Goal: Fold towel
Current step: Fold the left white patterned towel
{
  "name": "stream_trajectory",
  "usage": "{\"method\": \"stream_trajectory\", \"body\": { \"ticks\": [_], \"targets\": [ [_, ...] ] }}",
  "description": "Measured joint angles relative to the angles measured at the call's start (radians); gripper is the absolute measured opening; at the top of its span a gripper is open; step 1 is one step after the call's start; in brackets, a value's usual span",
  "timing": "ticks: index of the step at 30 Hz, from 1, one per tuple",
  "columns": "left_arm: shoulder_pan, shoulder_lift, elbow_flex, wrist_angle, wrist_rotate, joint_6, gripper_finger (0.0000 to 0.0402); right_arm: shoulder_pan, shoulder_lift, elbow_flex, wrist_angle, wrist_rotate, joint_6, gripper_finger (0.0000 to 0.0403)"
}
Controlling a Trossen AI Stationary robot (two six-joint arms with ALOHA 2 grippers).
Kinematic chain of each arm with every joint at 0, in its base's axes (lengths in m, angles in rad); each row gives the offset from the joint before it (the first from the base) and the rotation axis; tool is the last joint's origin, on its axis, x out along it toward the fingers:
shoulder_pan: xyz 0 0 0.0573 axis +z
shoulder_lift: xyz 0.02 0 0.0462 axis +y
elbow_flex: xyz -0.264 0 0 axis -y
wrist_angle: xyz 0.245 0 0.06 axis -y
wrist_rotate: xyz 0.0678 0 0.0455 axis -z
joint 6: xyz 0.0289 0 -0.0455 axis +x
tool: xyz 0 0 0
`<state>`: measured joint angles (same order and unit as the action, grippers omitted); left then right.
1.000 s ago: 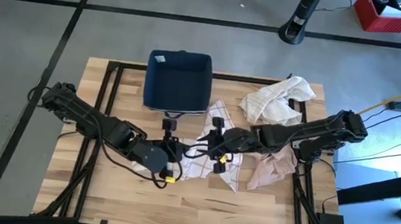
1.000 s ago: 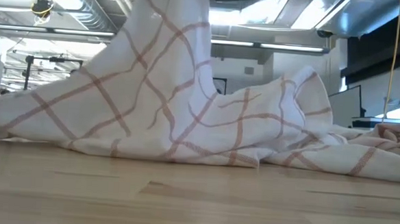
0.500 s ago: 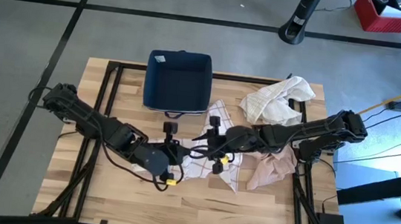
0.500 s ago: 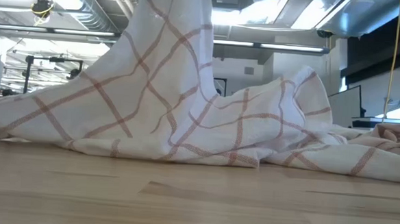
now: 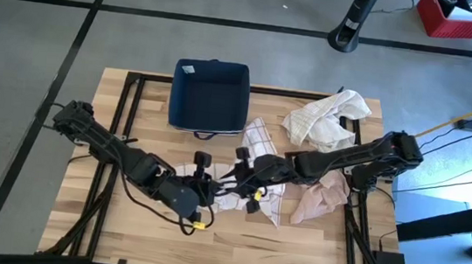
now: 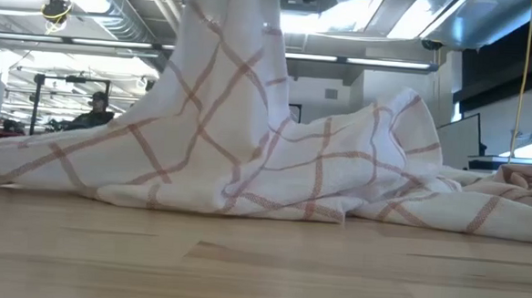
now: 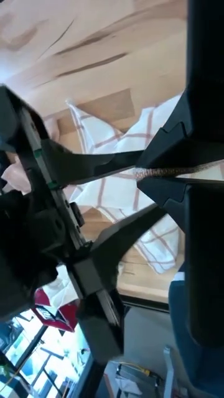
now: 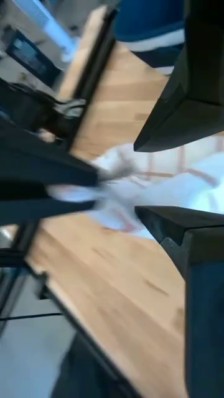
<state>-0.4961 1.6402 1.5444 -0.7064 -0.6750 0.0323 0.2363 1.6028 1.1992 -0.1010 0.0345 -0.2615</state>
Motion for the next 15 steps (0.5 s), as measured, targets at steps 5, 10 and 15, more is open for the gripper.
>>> {"method": "stream_trajectory", "body": {
  "ticks": [5, 10, 15],
  "targets": [
    [0.002, 0.000, 0.000, -0.014, -0.004, -0.003, 0.0017, 0.000, -0.043, 0.001, -0.075, 0.007, 0.044, 0.0154],
    [0.021, 0.000, 0.000, -0.017, -0.006, -0.029, 0.0017, 0.000, -0.027, 0.001, -0.038, -0.041, 0.048, 0.0154],
    [0.021, 0.000, 0.000, -0.011, -0.009, -0.029, 0.0017, -0.001, 0.016, 0.001, 0.066, -0.011, 0.027, 0.0154]
  ]
}}
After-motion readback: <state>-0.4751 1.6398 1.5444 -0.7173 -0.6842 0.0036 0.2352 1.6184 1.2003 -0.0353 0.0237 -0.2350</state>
